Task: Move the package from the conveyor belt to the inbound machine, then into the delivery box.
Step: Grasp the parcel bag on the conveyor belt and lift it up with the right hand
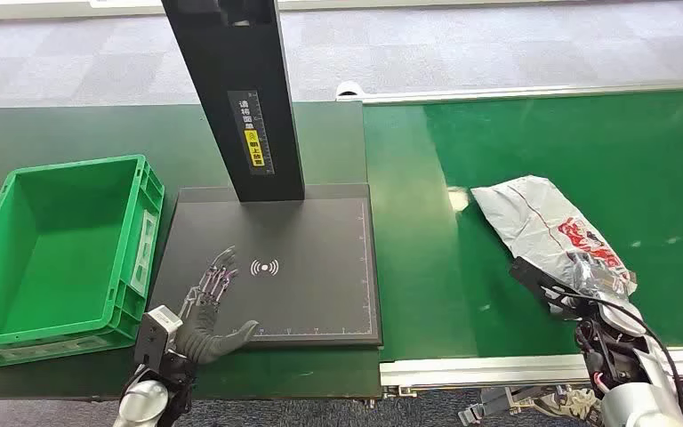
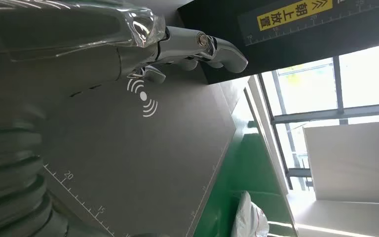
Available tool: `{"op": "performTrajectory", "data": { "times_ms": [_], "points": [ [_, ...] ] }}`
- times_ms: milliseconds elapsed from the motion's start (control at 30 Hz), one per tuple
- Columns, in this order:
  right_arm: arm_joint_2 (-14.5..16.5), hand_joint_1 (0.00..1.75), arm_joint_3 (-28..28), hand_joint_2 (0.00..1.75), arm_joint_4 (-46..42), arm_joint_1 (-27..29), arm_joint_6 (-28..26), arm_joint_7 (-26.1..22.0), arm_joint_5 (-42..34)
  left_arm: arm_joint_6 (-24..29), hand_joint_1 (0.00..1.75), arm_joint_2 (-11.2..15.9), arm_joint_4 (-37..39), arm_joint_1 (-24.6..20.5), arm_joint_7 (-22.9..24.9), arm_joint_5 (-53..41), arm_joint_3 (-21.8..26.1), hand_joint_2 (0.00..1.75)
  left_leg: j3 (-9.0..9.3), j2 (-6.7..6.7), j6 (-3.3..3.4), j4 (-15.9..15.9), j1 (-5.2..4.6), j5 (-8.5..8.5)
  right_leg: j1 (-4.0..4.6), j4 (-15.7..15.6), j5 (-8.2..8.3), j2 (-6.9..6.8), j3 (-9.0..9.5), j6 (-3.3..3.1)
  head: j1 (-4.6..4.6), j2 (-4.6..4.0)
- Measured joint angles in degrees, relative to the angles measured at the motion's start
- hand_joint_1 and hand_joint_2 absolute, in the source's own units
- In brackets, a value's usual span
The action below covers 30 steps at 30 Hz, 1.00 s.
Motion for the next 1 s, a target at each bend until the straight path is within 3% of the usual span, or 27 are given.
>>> {"op": "performTrajectory", "data": {
  "times_ms": [233, 267, 367, 400, 1000],
  "points": [
    [0.1, 0.00, 0.0, 1.75, 0.8, -0.2, 1.1, 0.0, 0.1, 0.3, 0.00, -0.3, 0.2, 0.1, 0.0, 0.0, 0.0, 1.75, 0.00, 0.00, 0.00, 0.0, 0.00, 0.00, 0.00, 0.0, 0.00, 0.00, 0.01, 0.00, 0.01, 0.00],
    [0.2, 0.34, 0.0, 1.75, 0.8, -0.2, 1.3, 0.0, 0.1, 0.3, 0.00, -0.3, 0.2, 0.1, 0.0, 0.0, 0.0, 1.75, 0.00, 0.00, 0.00, 0.0, 0.00, 0.00, 0.00, 0.0, 0.00, 0.00, 0.01, 0.00, 0.00, 0.00],
    [0.5, 1.64, 0.0, 1.75, 0.8, -0.2, 2.3, -0.6, -0.1, 0.4, 0.00, -0.4, 0.1, 0.2, 0.0, -0.2, 0.0, 1.75, 0.01, 0.00, 0.00, 0.0, 0.00, 0.00, 0.00, 0.0, 0.00, 0.00, 0.01, 0.00, 0.01, 0.00],
    [0.6, 1.74, -0.1, 1.75, 0.8, -0.2, 2.8, -1.0, -0.4, 0.4, 0.00, -0.5, 0.1, 0.3, 0.1, -0.3, 0.1, 1.75, 0.00, 0.00, 0.00, 0.0, 0.00, 0.00, 0.00, 0.0, 0.00, 0.00, 0.01, 0.00, 0.01, 0.00],
    [2.1, 1.75, 0.2, 1.75, 0.8, -2.2, 4.6, -5.4, -0.9, 0.2, 0.00, -0.9, -1.4, 2.1, 0.1, -0.9, 2.1, 1.75, 0.04, 0.00, 0.00, 0.0, 0.01, 0.00, 0.01, 0.0, 0.00, 0.00, 0.05, 0.00, 0.01, 0.00]
  ]
}}
